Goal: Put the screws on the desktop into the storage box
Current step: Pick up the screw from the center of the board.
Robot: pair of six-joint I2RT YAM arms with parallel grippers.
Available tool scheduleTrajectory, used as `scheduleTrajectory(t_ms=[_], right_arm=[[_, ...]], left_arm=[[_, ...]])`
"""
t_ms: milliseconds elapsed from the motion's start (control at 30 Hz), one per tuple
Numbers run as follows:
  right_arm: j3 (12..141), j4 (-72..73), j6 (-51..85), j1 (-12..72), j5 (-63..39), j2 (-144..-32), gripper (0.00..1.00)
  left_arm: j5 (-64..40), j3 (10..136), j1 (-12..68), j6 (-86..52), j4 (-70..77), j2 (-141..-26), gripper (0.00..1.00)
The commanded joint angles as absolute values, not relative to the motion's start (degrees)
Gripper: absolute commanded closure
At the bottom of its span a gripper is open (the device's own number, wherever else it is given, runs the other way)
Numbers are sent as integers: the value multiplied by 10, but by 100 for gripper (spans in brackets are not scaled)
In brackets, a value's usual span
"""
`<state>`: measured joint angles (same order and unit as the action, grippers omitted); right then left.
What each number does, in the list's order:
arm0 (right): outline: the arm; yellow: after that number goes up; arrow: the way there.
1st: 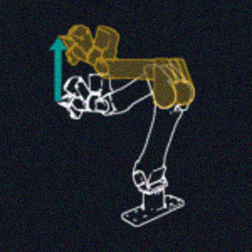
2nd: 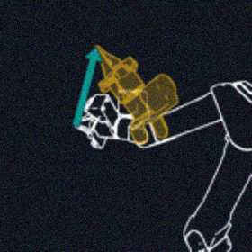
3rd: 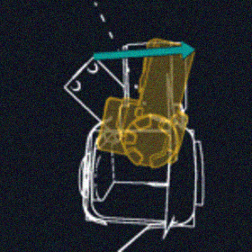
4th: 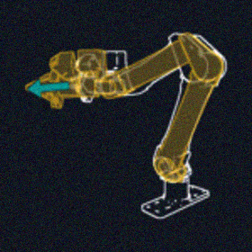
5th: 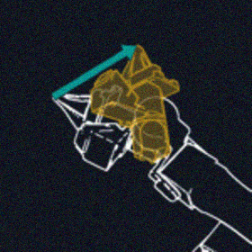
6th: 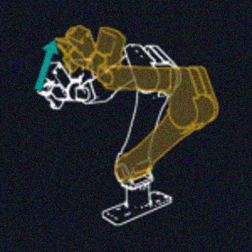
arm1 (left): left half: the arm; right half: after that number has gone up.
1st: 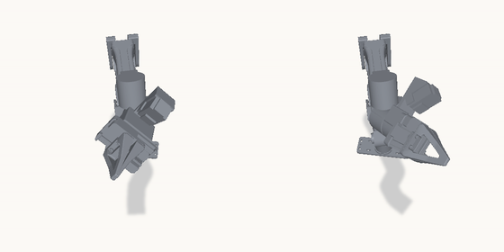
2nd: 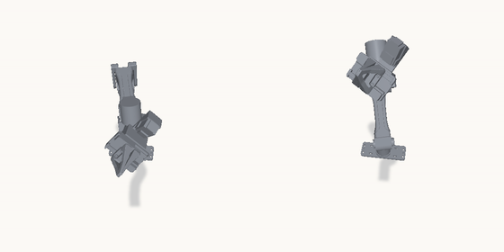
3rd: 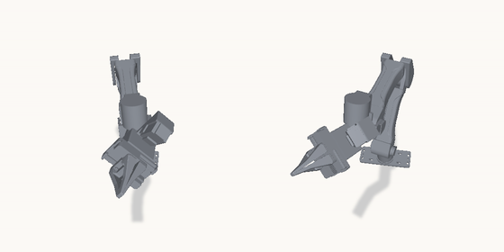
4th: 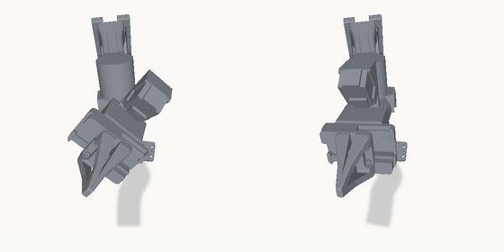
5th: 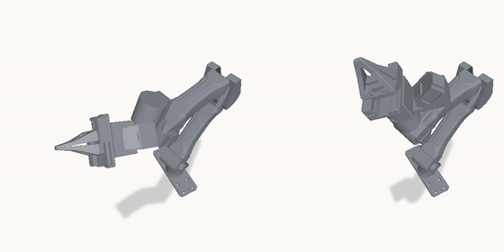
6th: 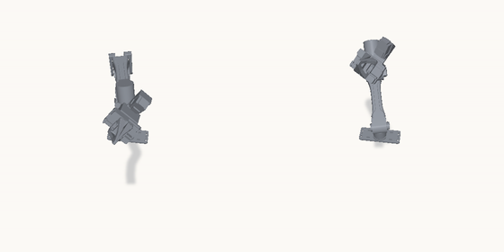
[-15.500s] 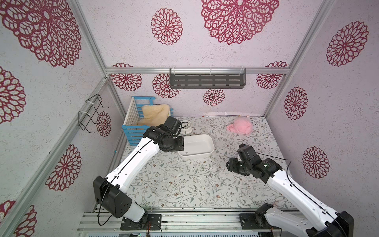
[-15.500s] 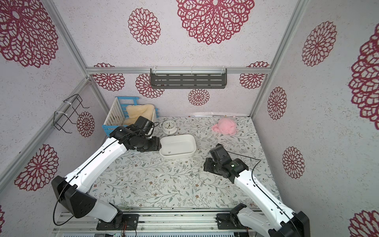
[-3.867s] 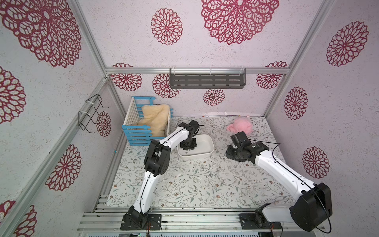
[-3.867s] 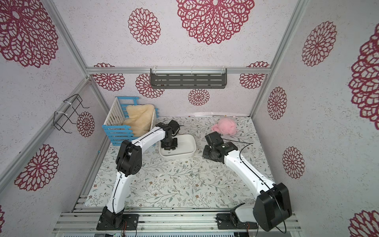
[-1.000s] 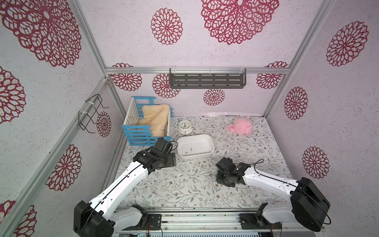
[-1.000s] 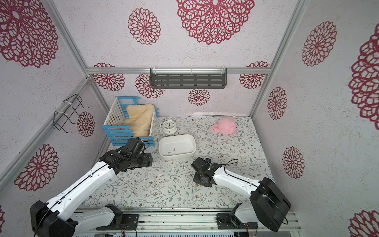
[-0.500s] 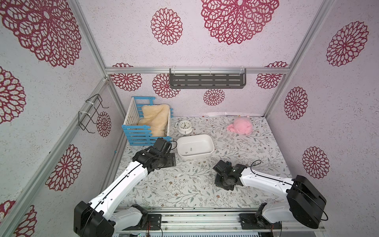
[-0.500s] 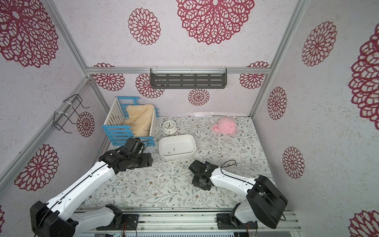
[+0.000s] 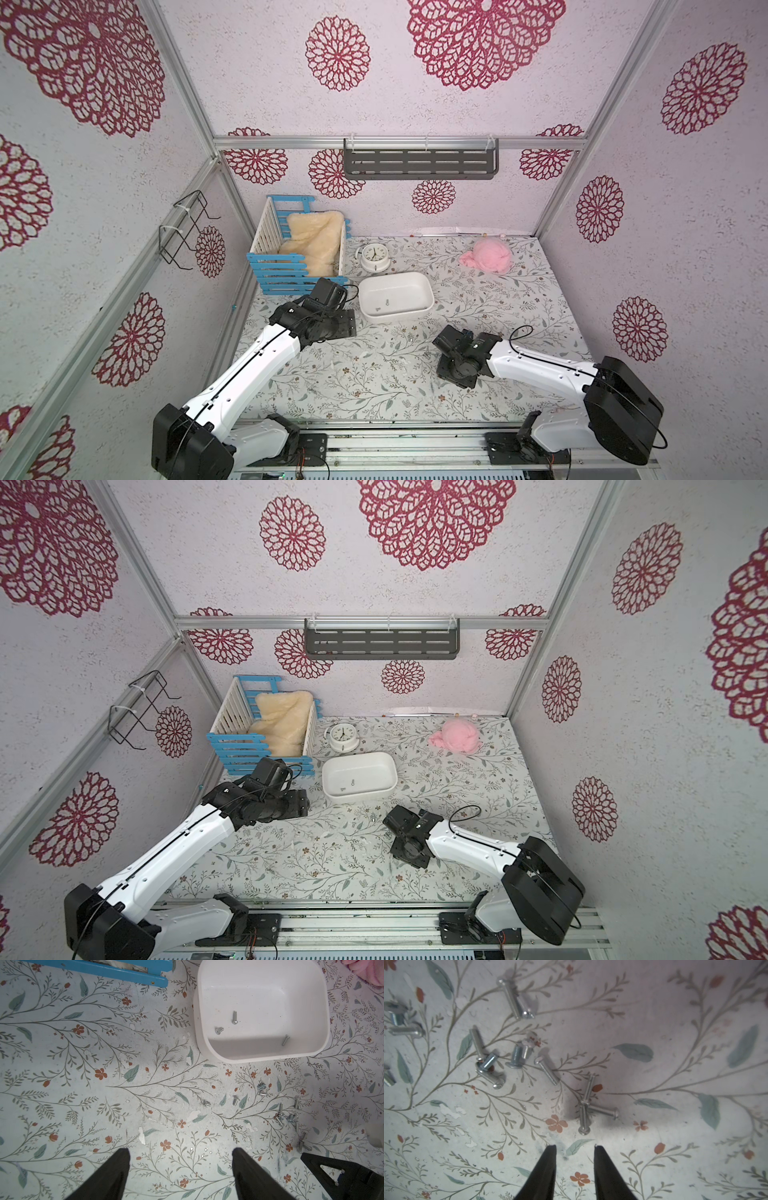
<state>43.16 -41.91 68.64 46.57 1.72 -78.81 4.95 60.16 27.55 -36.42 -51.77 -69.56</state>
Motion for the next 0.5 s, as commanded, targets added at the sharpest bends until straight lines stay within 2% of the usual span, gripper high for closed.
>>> scheduleTrajectory(t_ms=[0, 467], right_arm=[[430, -421, 697, 468, 28, -790, 65], [430, -419, 688, 455, 29, -795, 65]], left_arm=[[47, 605, 267, -359, -523, -699, 17], [38, 611, 261, -361, -522, -704, 17]])
